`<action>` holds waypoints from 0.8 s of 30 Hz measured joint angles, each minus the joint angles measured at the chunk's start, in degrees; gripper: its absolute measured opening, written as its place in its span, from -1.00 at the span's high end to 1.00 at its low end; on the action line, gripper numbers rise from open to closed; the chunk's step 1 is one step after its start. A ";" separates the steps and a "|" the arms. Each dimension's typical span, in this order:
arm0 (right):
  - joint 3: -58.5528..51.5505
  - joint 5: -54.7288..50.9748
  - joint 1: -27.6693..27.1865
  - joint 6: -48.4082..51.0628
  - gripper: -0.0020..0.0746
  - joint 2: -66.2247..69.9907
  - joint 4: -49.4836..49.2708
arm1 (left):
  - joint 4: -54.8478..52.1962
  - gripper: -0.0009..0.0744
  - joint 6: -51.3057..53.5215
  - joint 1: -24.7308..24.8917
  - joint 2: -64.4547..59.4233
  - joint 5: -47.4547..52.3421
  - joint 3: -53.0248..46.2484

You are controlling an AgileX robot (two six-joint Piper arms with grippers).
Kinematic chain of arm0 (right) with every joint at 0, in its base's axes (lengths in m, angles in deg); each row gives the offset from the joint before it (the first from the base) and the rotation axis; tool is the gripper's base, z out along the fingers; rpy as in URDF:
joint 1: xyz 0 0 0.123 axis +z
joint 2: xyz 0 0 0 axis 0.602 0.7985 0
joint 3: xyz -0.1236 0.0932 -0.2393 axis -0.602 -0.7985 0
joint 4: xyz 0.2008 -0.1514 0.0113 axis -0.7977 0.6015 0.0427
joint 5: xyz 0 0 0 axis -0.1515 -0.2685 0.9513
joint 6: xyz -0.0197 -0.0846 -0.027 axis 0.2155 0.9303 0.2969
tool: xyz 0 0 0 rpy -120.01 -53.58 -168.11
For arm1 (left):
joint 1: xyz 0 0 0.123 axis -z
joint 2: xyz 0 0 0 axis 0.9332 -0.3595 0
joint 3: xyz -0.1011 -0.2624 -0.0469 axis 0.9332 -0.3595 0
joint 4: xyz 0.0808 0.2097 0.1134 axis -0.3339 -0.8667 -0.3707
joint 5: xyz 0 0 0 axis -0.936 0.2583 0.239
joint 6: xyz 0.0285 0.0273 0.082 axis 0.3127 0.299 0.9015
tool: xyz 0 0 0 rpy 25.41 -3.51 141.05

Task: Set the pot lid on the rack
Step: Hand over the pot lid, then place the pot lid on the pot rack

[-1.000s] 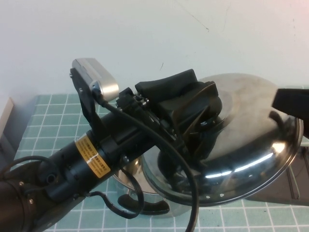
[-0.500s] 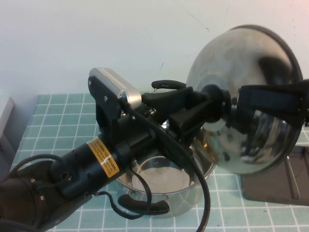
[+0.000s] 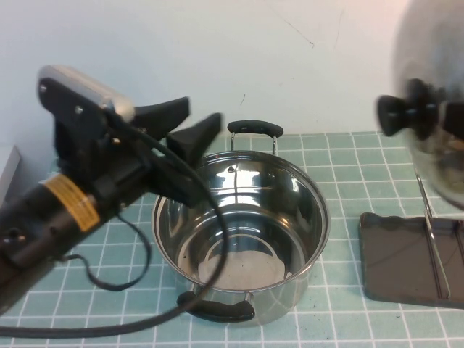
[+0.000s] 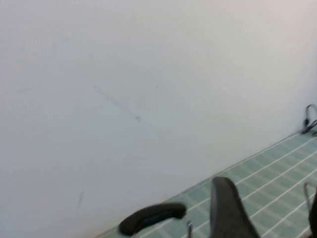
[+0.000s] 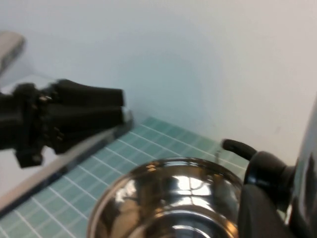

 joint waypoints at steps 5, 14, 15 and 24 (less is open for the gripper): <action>0.00 2.95 0.00 -13.08 0.62 -2.89 18.81 | -2.08 0.72 0.06 -1.09 5.97 16.38 0.00; -0.97 5.94 0.00 -19.25 0.62 6.74 27.87 | -4.80 0.97 -1.73 -1.09 7.67 26.96 0.00; -0.90 6.06 0.00 -19.25 0.62 8.08 27.97 | -4.80 0.97 -2.05 -1.09 7.67 27.74 0.00; -0.99 9.40 0.00 -19.34 0.62 16.61 27.97 | -4.80 0.97 -2.91 -1.09 7.67 32.85 0.00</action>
